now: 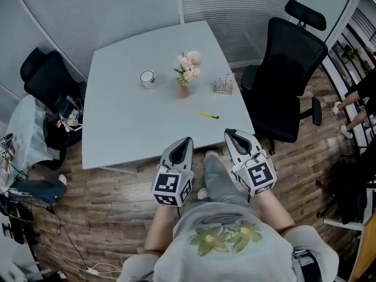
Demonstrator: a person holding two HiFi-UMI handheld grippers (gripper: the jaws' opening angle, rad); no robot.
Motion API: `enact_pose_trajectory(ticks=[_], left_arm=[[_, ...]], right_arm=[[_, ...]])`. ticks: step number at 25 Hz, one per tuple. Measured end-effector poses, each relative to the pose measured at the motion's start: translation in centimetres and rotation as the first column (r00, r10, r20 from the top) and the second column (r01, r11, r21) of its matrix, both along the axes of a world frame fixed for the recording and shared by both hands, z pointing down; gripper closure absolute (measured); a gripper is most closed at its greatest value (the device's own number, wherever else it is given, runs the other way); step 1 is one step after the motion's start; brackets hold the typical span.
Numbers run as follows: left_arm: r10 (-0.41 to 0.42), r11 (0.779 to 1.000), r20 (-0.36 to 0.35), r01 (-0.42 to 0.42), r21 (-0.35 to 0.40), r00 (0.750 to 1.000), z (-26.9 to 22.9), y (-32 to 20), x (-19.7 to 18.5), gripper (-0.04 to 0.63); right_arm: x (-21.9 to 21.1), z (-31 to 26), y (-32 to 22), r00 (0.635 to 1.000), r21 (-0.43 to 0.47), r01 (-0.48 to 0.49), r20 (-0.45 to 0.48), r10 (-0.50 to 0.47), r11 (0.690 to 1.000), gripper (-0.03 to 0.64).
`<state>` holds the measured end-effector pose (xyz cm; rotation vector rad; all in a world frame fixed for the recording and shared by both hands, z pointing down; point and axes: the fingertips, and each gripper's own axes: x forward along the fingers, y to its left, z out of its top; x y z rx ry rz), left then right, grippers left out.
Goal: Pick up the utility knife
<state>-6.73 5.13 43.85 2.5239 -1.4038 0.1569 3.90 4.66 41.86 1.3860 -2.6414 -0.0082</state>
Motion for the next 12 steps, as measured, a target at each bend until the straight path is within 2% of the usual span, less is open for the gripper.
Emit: enact_pose_trajectory(ticks=[3,7,9,12], left_arm=[[-0.009,1.0,0.004,0.009,0.005,1.0,0.0,-1.8,-0.4,0.584],[-0.027,0.999,0.019,0.027,0.026,0.999,-0.5,-4.8,-1.0,0.584],[-0.034,0.999,0.034,0.033,0.034,0.999,-0.8,-6.3,-1.4,0.584],[-0.048,0.998,0.035,0.047,0.038,0.998,-1.2,-8.5,-2.0,0.585]], right_arm=[[-0.3,-0.1,-2.1,1.0,0.01,0.01,0.006,-0.01,1.0,0.609],[-0.9,-0.7,-5.4,0.999,0.026,0.04,0.014,-0.041,0.999,0.581],[-1.3,-1.1,-7.1,0.998,0.031,0.054,0.018,-0.055,0.998,0.531],[-1.6,-1.8,-9.4,0.998,0.046,0.064,0.028,-0.065,0.997,0.529]])
